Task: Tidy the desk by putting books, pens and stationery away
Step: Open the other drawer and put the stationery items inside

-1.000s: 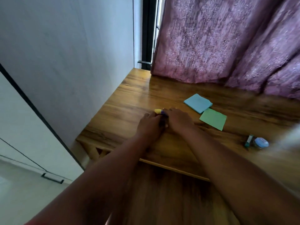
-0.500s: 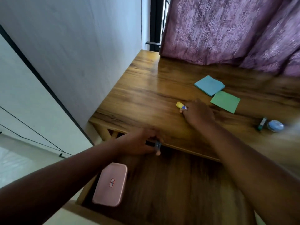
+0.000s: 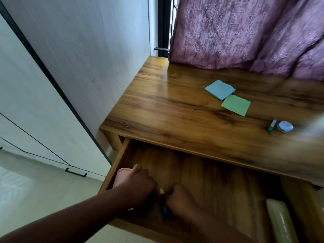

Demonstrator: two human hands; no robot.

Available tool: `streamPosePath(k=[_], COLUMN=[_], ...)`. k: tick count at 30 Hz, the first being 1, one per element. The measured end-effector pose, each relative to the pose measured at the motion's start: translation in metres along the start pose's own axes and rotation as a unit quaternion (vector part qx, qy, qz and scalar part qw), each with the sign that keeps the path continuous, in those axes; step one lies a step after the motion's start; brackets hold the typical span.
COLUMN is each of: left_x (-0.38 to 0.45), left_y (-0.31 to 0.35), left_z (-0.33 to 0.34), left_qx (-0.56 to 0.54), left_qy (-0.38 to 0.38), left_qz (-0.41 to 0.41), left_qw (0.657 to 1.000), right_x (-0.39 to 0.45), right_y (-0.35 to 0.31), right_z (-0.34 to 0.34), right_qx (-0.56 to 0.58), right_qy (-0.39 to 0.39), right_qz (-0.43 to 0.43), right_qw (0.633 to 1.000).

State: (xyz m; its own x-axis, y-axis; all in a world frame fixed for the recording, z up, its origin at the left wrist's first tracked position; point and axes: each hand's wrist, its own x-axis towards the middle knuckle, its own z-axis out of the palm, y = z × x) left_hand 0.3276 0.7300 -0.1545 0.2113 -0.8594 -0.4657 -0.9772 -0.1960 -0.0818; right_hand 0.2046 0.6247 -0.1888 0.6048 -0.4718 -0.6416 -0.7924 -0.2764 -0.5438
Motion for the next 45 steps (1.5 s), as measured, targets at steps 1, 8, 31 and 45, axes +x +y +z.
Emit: streamPosePath(k=[1,8,31,45], left_x=[0.002,0.004,0.233,0.294], left_y=[0.002,0.004,0.123,0.208], left_z=[0.001,0.009,-0.247,-0.231], left_qx=[0.01,0.079,-0.39,-0.321], left_qy=[-0.006,-0.069,0.161,0.21], left_qz=[0.001,0.012,0.038,-0.053], left_qw=[1.0,0.994,0.906,0.922], right_x=[0.002,-0.009,0.013,0.027], right_y=[0.002,0.016,0.112,0.157], right_z=[0.004,0.003,-0.342,-0.337], right_qx=[0.01,0.045,-0.075,-0.095], right_qy=[-0.005,0.015,0.397,0.336], right_qz=[0.007,0.017,-0.032,-0.077], right_qw=[1.0,0.999,0.914,0.934])
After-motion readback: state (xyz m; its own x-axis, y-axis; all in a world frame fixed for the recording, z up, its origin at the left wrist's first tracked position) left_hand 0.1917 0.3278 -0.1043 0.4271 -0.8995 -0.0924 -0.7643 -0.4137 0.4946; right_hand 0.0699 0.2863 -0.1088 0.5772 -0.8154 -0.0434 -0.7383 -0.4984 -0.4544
